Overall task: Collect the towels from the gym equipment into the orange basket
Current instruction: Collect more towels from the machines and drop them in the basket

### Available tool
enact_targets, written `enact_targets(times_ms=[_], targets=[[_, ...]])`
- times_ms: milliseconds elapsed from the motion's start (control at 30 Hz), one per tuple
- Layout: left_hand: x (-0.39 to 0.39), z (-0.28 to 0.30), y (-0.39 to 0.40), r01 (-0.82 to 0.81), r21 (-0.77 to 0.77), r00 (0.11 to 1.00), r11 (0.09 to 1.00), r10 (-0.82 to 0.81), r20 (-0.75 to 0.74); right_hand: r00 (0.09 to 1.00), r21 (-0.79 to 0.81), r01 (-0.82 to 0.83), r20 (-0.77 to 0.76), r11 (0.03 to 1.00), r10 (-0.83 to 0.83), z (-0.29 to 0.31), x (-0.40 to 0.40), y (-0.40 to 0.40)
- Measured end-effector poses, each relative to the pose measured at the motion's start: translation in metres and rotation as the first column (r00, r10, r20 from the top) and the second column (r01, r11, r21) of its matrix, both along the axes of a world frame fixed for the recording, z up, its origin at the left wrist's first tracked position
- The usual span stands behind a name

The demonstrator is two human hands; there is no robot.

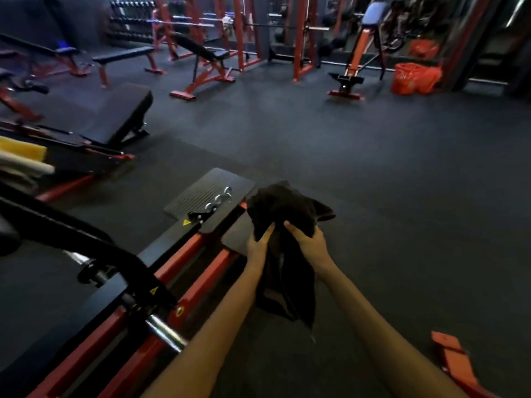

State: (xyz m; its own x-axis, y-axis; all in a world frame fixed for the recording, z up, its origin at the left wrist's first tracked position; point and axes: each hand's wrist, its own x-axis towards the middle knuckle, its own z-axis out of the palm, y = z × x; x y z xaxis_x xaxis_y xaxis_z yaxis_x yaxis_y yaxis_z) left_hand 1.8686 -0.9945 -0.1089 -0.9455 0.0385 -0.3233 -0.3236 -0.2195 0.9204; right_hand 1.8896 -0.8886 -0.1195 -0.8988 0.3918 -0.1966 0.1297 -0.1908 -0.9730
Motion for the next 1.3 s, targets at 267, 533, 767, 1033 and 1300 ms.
enact_targets(times_ms=[267,533,767,1033,1300], targets=[[-0.089,-0.017,0.106,0.125,-0.030,0.990,0.992,-0.122,0.077,0.999,0.014,0.039,0.030,0.999,-0.040,-0.011,-0.073,0.114],[-0.217,-0.016,0.225,0.204,0.005,0.977,0.979,-0.204,0.060,0.999,-0.039,0.039,0.006,0.998,-0.039,-0.015,-0.186,0.232],[-0.337,0.010,0.338,0.292,0.004,0.955,0.956,-0.292,0.043,0.991,-0.043,0.104,0.090,0.994,-0.099,0.004,-0.288,0.335],[-0.444,-0.011,0.476,0.534,0.149,0.840,0.832,-0.542,0.015,0.979,-0.022,0.188,0.088,0.982,-0.186,0.002,-0.386,0.485],[-0.571,-0.008,0.592,0.338,0.111,0.939,0.935,-0.342,0.026,0.991,-0.004,0.078,0.107,0.997,-0.077,0.009,-0.540,0.608]])
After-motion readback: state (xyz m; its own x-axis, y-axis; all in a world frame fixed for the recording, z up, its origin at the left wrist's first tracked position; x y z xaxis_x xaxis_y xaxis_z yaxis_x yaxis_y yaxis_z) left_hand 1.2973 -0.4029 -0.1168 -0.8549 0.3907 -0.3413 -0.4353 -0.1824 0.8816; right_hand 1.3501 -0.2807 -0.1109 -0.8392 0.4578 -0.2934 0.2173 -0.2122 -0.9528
